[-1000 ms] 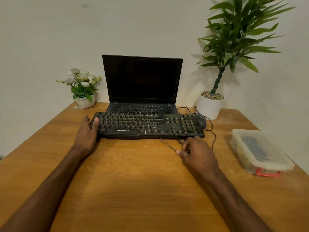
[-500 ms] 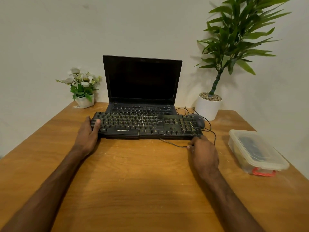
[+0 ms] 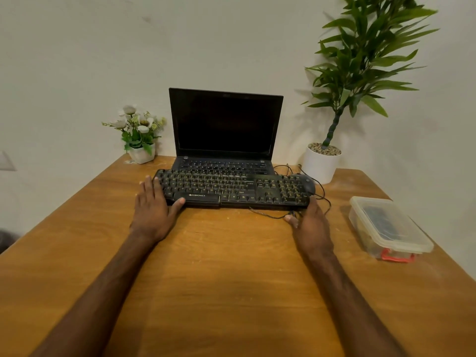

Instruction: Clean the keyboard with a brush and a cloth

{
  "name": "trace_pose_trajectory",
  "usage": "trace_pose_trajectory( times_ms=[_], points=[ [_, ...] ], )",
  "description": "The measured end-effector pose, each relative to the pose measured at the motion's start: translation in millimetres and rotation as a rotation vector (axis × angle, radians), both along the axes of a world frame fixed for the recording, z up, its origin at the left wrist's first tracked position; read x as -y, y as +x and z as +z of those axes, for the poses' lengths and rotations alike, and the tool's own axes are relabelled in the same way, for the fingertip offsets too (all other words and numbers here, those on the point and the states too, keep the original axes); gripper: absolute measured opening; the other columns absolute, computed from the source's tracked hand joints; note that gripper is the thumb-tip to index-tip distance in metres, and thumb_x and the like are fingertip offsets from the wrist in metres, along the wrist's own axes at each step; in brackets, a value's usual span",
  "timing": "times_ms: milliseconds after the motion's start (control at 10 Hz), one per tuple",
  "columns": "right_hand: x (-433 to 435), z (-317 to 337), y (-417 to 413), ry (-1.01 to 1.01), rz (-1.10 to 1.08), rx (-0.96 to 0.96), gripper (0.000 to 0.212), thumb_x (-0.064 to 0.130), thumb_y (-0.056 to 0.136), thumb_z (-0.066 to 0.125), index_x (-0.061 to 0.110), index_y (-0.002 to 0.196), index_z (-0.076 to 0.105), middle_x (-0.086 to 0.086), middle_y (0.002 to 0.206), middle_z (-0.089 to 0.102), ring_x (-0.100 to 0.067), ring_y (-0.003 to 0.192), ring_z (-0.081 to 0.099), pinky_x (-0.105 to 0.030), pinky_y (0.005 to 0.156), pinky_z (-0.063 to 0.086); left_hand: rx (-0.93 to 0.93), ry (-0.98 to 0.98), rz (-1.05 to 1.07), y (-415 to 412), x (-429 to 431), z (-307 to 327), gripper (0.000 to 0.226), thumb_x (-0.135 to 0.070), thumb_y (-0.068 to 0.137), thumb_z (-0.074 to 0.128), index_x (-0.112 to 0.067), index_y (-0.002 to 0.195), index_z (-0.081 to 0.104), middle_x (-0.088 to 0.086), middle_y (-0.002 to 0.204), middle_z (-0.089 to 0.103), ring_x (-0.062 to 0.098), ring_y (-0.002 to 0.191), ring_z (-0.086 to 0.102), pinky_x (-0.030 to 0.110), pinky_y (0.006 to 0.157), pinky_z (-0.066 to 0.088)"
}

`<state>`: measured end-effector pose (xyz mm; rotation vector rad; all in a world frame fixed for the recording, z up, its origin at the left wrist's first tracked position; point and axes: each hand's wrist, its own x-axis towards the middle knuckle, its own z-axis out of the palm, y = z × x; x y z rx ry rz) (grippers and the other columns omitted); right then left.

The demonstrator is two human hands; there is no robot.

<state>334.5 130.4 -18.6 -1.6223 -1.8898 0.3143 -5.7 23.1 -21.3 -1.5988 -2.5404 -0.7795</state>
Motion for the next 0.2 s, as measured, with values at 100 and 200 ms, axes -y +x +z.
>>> trace_pose_trajectory(
  times_ms=[100, 200],
  points=[
    [-7.2, -4.0, -2.7, -0.094, 0.017, 0.004, 0.082, 0.043, 0.095, 0.056, 0.010, 0.155, 0.010, -0.014, 0.159, 0.023, -0.035, 0.144, 0.026, -0.049, 0.115, 0.032, -0.090, -0.073, -0.023, 3.4, -2.0, 1.9, 0.105, -0.076, 0.087, 0.013, -0.003, 0.158, -0.007, 0.017, 0.166, -0.014, 0.030, 0.154, -0.013, 0.049, 0.125, -0.002],
    [1.9, 3.0, -6.4, -0.025, -0.004, 0.066, 0.082, 0.047, 0.099, 0.045, 0.005, 0.155, 0.001, -0.016, 0.163, 0.006, -0.032, 0.150, 0.007, -0.044, 0.122, 0.015, -0.162, -0.065, -0.027, 5.4, 0.3, 2.9, 0.109, -0.083, 0.087, 0.004, -0.001, 0.159, -0.004, 0.016, 0.167, -0.013, 0.029, 0.154, -0.015, 0.050, 0.125, -0.005]
  ],
)
